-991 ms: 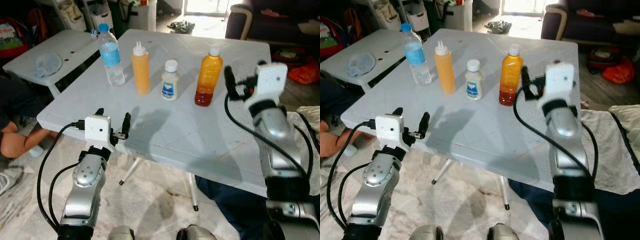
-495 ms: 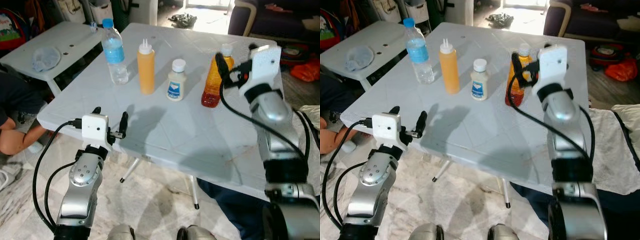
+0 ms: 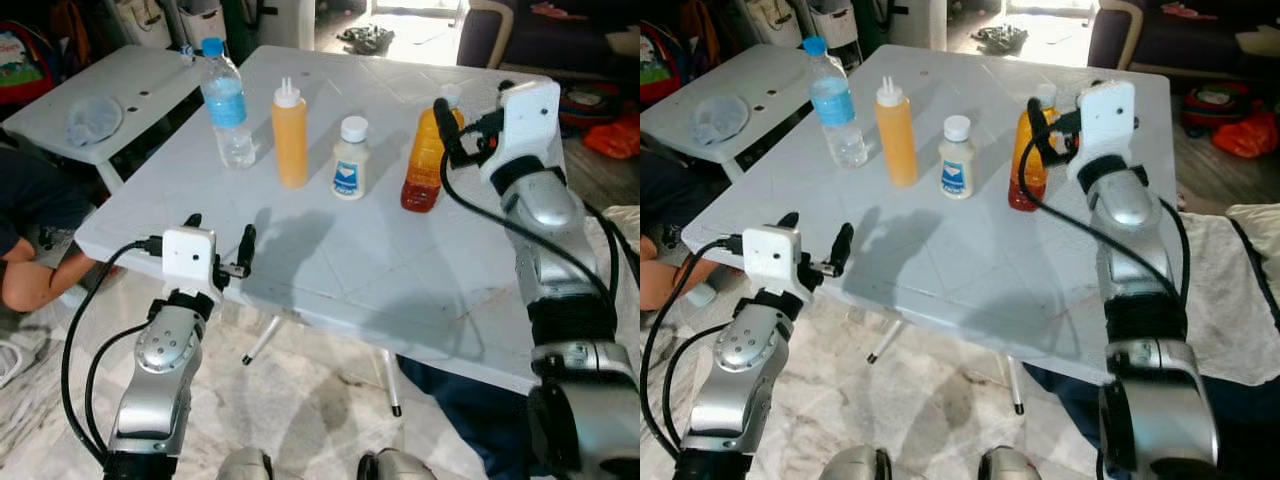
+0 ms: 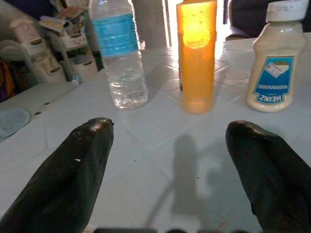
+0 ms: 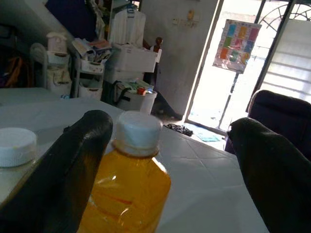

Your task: Restocking fridge

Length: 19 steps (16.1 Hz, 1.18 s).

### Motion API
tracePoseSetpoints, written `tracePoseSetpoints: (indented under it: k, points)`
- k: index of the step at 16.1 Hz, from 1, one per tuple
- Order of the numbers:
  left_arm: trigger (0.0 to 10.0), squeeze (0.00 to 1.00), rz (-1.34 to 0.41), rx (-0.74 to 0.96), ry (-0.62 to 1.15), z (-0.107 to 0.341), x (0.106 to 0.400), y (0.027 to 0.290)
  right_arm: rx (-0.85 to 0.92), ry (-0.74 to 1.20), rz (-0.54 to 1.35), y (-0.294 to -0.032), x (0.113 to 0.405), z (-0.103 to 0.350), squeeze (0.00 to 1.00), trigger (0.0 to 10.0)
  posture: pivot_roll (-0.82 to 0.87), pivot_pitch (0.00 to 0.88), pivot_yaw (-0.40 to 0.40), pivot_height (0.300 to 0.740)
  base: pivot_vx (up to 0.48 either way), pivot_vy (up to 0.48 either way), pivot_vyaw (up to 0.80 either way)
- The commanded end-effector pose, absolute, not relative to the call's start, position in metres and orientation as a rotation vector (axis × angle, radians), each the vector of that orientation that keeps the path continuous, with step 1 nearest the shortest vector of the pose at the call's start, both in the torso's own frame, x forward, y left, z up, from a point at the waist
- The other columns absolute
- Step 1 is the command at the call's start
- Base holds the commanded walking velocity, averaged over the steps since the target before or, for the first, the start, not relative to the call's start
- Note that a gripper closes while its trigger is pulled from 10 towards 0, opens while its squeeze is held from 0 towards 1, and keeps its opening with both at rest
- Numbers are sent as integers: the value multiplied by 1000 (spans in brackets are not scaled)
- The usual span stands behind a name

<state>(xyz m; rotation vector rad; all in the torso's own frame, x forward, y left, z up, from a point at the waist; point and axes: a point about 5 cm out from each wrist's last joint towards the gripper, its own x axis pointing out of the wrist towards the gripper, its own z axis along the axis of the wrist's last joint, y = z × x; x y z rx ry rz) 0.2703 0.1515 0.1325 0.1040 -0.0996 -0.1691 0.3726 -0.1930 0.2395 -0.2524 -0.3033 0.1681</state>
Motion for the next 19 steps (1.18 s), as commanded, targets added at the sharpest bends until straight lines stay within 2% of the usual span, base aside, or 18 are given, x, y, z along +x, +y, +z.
tracePoseSetpoints:
  k: [1, 11, 19]
  points:
    - [10000, 0, -171, 122, -96, 134, 268, 154, -250, -326, 189, -192, 377, 248, 0, 0, 57, 98, 66, 740, 0, 0, 0]
    - [10000, 0, -179, 139, -83, 136, 266, 157, -172, -252, 296, -178, 398, 251, 0, 0, 81, 114, 76, 740, 0, 0, 0]
    - [10000, 0, -188, 140, -76, 135, 268, 154, -153, -218, 259, -183, 397, 241, 0, 0, 67, 94, 75, 740, 0, 0, 0]
